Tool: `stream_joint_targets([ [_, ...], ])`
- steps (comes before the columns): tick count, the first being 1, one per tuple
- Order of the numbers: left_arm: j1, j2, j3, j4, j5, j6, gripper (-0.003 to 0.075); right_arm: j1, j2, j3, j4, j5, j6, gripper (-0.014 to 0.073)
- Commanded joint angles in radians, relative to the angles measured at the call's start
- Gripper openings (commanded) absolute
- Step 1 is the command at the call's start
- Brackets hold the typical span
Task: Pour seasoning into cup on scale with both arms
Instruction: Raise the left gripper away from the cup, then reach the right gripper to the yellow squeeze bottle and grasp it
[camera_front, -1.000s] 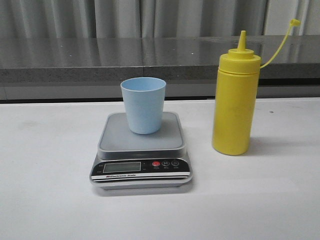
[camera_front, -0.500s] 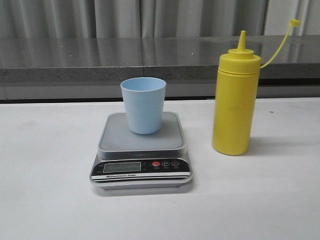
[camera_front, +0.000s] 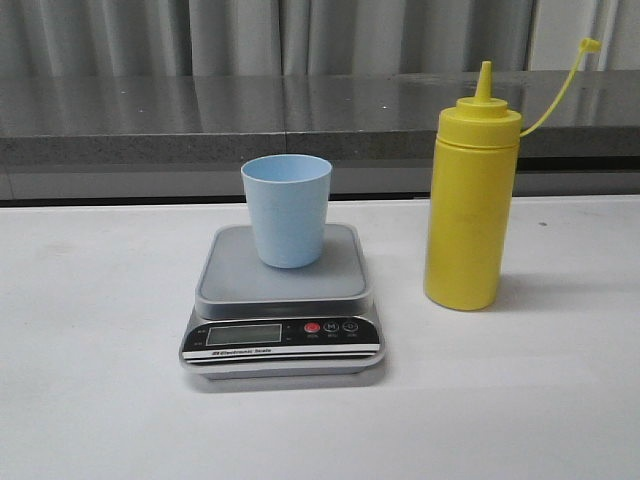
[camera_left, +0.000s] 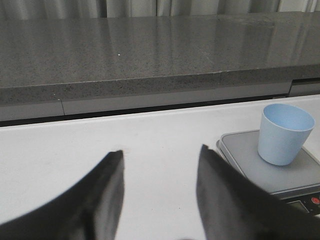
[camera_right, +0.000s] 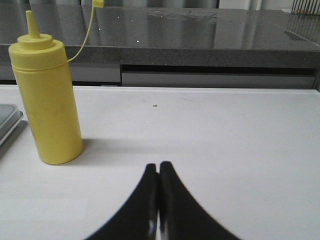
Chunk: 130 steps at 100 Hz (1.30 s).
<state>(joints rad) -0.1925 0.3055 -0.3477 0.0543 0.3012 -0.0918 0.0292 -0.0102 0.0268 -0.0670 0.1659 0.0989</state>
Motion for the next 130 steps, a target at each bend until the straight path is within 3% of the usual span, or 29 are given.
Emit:
stream_joint_targets([
  [1,0.001,0.006,-0.027,0.001,-0.073,-0.008,0.0152,-0.004,-0.021,-0.020,-0.003,-0.082,-0.004,-0.0067],
  [13,0.001,0.006,-0.027,0.007,-0.073,-0.008,-0.0019,-0.004,-0.021,-0.020,-0.003,-0.082,-0.004,-0.0067],
  [34,0.001,0.006,-0.027,0.008,-0.073,-0.008,-0.0020,-0.004,-0.021,-0.020,-0.003,-0.101,-0.004,-0.0067],
  [53,0.001,0.006,-0.027,0.008,-0.073,-0.008,-0.0020,-0.004,-0.019,-0.028,0.002,-0.260,-0.001,-0.0067],
  [73,0.001,0.006,-0.027,0.008,-0.073,-0.008,-0.0020,-0.004,0.032,-0.114,0.002,-0.235,0.000,-0.0067],
  [108,0.001,0.006,-0.027,0.008,-0.073,-0.008,-0.0020,0.045,0.357,-0.321,0.012,-0.290,0.030,-0.0067],
  [130,0.001,0.006,-0.027,0.008,-0.073,-0.008,-0.0020,0.131,0.587,-0.345,0.011,-0.457,0.030,-0.0067],
])
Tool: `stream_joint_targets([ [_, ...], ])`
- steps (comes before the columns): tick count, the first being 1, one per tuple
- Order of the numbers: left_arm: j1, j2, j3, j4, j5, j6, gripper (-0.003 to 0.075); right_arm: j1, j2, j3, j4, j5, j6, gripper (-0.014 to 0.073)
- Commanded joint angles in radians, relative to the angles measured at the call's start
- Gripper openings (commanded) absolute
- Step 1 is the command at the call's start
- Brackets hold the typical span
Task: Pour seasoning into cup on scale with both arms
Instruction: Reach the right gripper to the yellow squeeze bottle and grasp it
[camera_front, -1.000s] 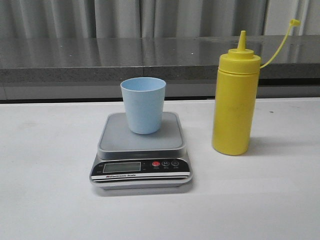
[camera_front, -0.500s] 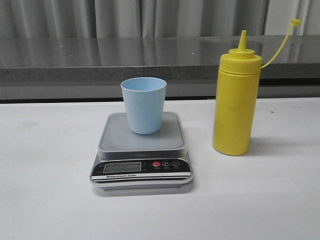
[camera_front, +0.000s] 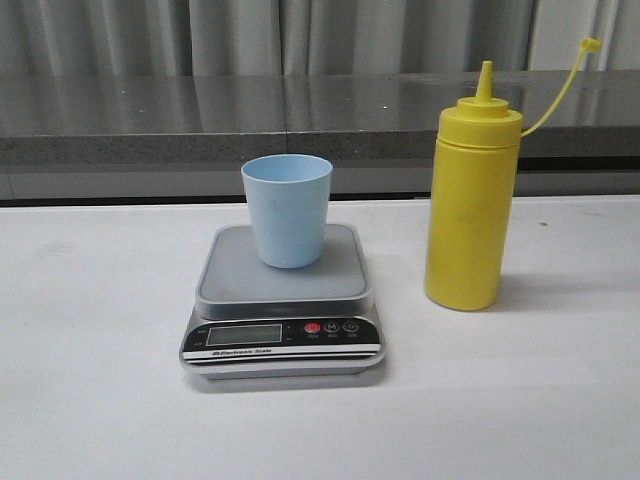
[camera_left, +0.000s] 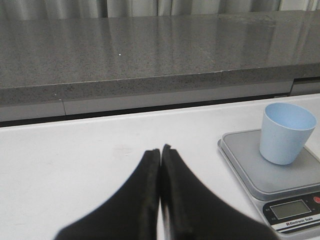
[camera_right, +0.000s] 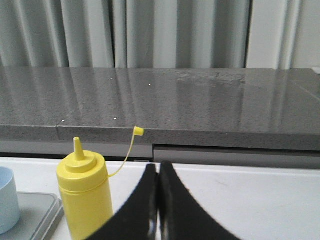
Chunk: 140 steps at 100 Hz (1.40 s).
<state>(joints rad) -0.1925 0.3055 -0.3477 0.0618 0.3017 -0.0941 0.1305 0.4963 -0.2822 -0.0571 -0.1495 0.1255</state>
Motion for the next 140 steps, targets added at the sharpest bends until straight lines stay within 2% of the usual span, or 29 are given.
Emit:
stream_joint_targets([
  [1,0.001,0.006,-0.027,0.001,-0.074,-0.006,-0.0020,0.038,0.094,-0.036,0.002,-0.145,0.004,-0.0067],
  [33,0.001,0.006,-0.027,0.001,-0.074,-0.006,-0.0020,0.242,0.358,-0.036,0.002,-0.179,0.004,-0.0067],
  [65,0.001,0.006,-0.027,0.001,-0.074,-0.006,-0.0020,0.262,0.588,-0.036,0.002,-0.360,0.004,-0.0049],
  [75,0.001,0.006,-0.027,0.001,-0.074,-0.006,-0.0020,0.262,0.642,-0.036,0.002,-0.403,0.004,0.0045],
  [82,0.001,0.006,-0.027,0.001,-0.074,-0.006,-0.0020,0.262,0.674,-0.036,0.002,-0.423,0.004,0.0167],
  [99,0.001,0.006,-0.027,0.001,-0.074,-0.006,-0.0020,0.262,0.741,-0.036,0.002,-0.502,0.004,0.0596],
  [103,0.001,0.006,-0.027,0.001,-0.074,-0.006,-0.0020,0.262,0.756,-0.036,0.002,-0.527,0.004,0.0671],
  [110,0.001,0.006,-0.027,0.001,-0.074,-0.006,-0.0020,0.262,0.783,-0.036,0.002,-0.570,0.004,0.0644],
  [140,0.001,0.006,-0.027,0.001,-0.074,-0.006,-0.0020,0.255,0.909,-0.036,0.003,-0.769,0.004,0.0647],
])
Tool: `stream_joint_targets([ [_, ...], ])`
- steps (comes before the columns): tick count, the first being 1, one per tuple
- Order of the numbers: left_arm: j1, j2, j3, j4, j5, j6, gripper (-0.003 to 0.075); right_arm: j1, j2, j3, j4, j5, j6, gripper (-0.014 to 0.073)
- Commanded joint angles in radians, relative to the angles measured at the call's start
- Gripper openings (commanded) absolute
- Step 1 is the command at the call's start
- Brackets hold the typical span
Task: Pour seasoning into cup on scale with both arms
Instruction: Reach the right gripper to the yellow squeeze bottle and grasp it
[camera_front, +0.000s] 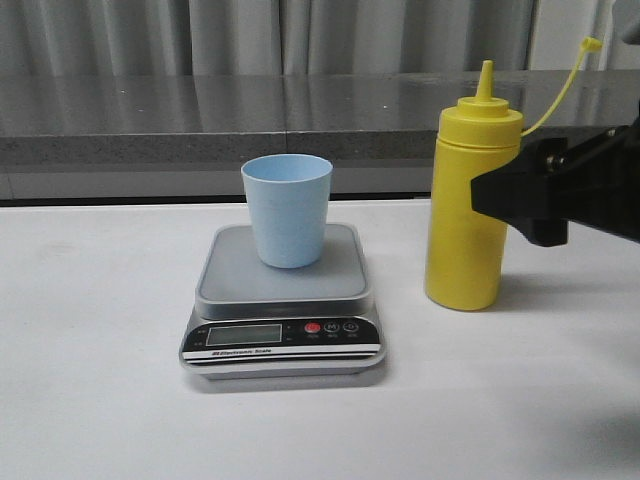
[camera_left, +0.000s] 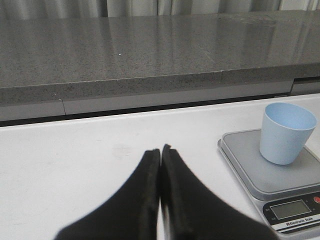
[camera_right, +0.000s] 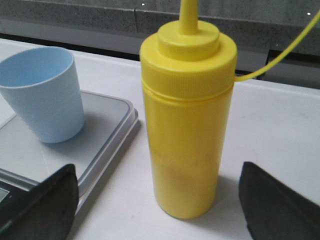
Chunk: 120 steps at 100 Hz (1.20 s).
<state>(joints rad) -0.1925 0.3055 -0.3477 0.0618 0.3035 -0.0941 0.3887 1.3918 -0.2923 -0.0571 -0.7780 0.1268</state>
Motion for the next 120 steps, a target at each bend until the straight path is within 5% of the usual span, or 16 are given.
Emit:
stream_joint_targets([
  [1,0.001,0.006,-0.027,0.001,-0.075,-0.006,-0.0020,-0.003,0.017,-0.026,0.004,-0.144,0.001,0.0647],
  [58,0.001,0.006,-0.027,0.001,-0.075,-0.006,-0.0020,-0.003,0.294,-0.029,0.071,-0.493,-0.028,0.0647],
  [120,0.001,0.006,-0.027,0.001,-0.075,-0.006,-0.0020,-0.003,0.434,-0.182,0.071,-0.512,-0.028,0.0647],
])
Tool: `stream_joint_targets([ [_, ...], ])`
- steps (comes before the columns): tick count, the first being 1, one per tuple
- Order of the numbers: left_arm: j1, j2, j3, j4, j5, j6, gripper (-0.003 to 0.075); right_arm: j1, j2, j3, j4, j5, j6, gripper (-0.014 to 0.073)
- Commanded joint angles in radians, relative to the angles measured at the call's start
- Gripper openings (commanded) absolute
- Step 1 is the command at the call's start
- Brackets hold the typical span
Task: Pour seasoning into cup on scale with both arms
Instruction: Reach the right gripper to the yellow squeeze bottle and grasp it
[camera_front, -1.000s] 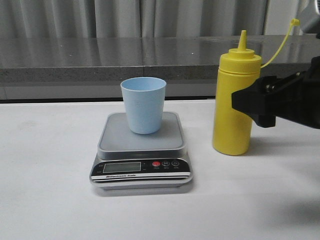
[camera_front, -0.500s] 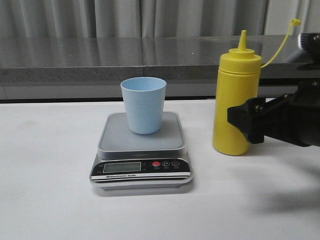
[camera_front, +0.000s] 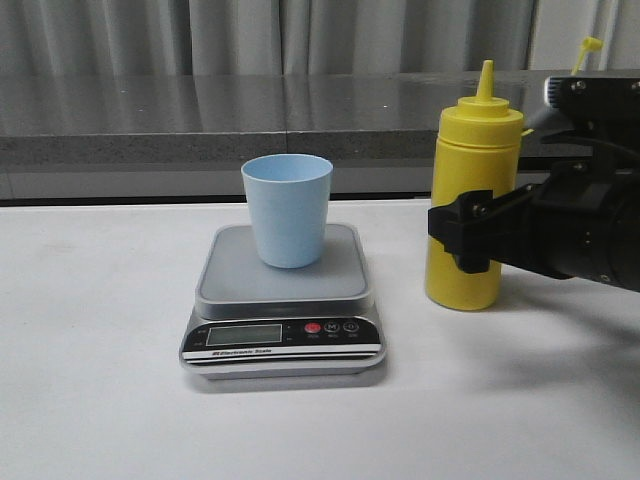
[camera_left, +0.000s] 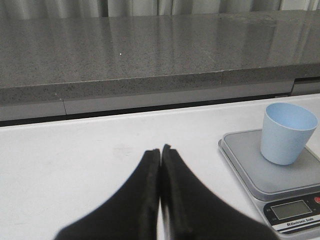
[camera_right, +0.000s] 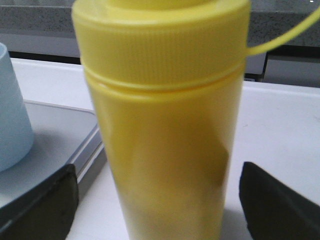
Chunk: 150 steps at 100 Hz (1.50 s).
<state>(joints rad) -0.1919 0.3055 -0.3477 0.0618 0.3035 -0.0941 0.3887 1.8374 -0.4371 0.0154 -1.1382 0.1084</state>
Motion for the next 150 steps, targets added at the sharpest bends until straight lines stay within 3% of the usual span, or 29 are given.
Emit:
stream_joint_targets([
  [1,0.000,0.006,-0.027,0.001,-0.075,-0.006,-0.0020,-0.003,-0.008,-0.042,-0.002,-0.152,-0.009,0.0647],
  [41,0.000,0.006,-0.027,0.001,-0.075,-0.006,-0.0020,-0.003,0.070,-0.146,0.005,-0.155,-0.009,0.0647],
  [114,0.000,0.006,-0.027,0.001,-0.075,-0.006,-0.0020,-0.003,0.074,-0.148,0.033,-0.161,-0.009,0.0641],
  [124,0.000,0.006,-0.027,0.001,-0.075,-0.006,-0.0020,-0.003,0.074,-0.148,0.033,-0.161,-0.009,0.0569],
  [137,0.000,0.006,-0.027,0.001,-0.075,-0.006,-0.0020,-0.003,0.074,-0.148,0.033,-0.165,-0.009,0.0388],
  [150,0.000,0.006,-0.027,0.001,-0.075,-0.006,-0.0020,-0.003,0.074,-0.148,0.033,-0.165,-0.009,0.0270],
])
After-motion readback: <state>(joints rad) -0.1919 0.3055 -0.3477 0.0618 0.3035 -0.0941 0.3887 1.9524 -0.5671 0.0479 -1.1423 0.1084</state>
